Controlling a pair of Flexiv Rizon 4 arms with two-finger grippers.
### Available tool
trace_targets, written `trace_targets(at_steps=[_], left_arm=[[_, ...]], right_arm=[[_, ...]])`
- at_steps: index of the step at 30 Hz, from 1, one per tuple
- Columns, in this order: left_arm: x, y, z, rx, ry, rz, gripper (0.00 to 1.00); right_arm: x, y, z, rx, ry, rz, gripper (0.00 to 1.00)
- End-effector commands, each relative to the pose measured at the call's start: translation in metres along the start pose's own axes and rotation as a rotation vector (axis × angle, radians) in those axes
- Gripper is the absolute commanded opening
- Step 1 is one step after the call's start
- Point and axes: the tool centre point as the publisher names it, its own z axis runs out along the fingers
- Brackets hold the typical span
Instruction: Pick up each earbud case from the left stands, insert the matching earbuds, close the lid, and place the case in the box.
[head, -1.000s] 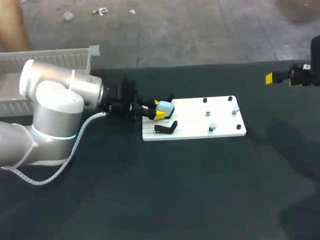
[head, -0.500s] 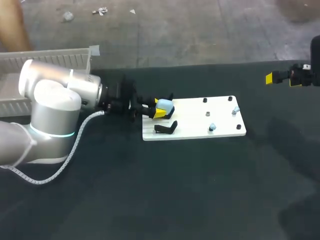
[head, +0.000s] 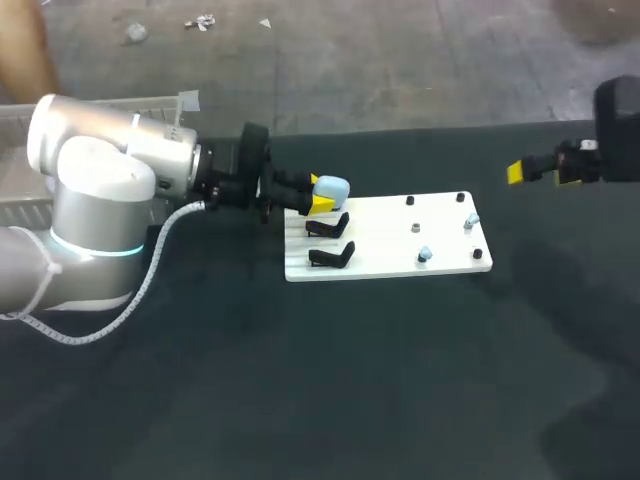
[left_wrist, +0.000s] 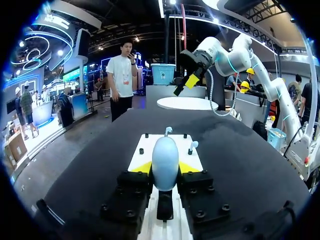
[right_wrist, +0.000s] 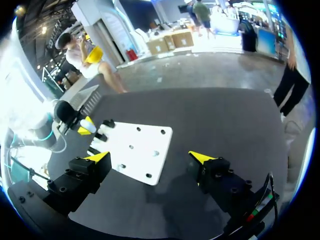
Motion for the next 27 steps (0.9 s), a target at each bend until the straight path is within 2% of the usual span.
trace_targets(at_steps=[1,4,12,18,27], left_arm=[[-0.017,-0.001,0.009,-0.013,0.019,0.015,0.00],[-0.027,0.002,0.020,-0.003,0.025,0.043,0.00],[-0.045,0.010,0.043,0.033,0.014,0.087,0.00],[-0.051,0.007,0.054,0.055,0.010,0.109,0.00],[-0.057,-0.007,0.064,0.101,-0.011,0.136,0.00]], right_arm=[[0.003,0.024,0.024,0.007,0.002,-0.009,1.00],[0.008,0.048,0.035,-0.005,0.033,-0.037,1.00],[0.016,0.075,0.052,-0.046,0.078,-0.072,1.00],[0.018,0.087,0.063,-0.064,0.099,-0.094,1.00],[0.013,0.094,0.076,-0.071,0.125,-0.118,1.00]])
